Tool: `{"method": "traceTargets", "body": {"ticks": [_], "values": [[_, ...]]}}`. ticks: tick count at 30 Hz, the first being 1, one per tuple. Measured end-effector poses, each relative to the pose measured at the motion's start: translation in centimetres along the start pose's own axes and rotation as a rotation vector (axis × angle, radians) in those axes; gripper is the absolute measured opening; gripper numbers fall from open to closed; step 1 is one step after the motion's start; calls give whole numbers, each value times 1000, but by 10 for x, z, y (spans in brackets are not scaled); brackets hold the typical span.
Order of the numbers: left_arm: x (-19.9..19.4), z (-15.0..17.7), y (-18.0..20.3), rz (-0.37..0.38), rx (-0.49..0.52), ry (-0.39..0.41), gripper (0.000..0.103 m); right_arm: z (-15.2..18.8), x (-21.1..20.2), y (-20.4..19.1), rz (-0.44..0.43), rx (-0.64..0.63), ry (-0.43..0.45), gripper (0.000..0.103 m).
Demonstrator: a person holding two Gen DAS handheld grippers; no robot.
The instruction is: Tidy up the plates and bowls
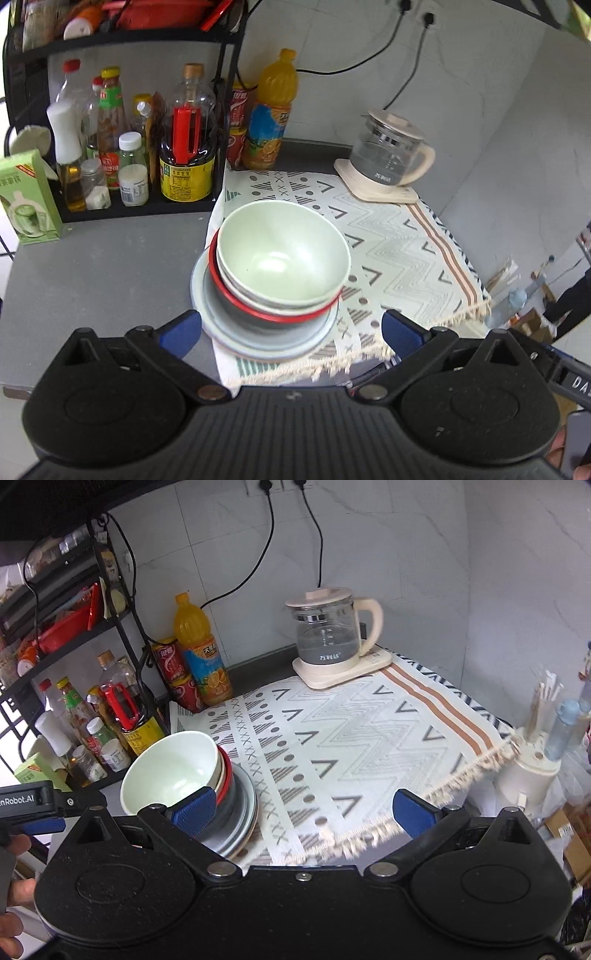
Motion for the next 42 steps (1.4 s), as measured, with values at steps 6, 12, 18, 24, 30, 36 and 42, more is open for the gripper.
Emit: {"method": "traceTargets", "body": {"ticks": [6, 12, 18, 24, 30, 36, 42], "values": [[-30, 27, 10, -9, 14, 18, 102, 21, -40, 10, -6, 11, 30, 103], [-58, 50, 18, -19, 30, 30, 103, 39, -73, 14, -7, -2, 51, 103], [-78, 72, 19, -46, 51, 47, 103, 57, -97, 14, -12, -30, 55, 103], [-97, 92, 14, -52, 48, 90, 102, 72, -117, 13, -6, -57, 82, 103], [-116, 103, 12, -65, 73, 118, 103, 83, -132, 16, -12, -71, 87, 103], [-132, 109, 12, -81, 123, 140, 102, 90, -144, 15, -27, -106, 91, 103], [-136, 111, 7, -88, 155, 149, 102, 92, -157, 19, -40, -93, 98, 103]]}}
Point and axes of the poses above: each gripper's, at about its wrist camera, not at the fingertips, and x roughly the way its jaws point, y to its right, z to its underside, the point moved 3 cm from there along x, roughly the way its jaws point, and after that the axes turned 1 degree about -y, right-handed, at the moved point
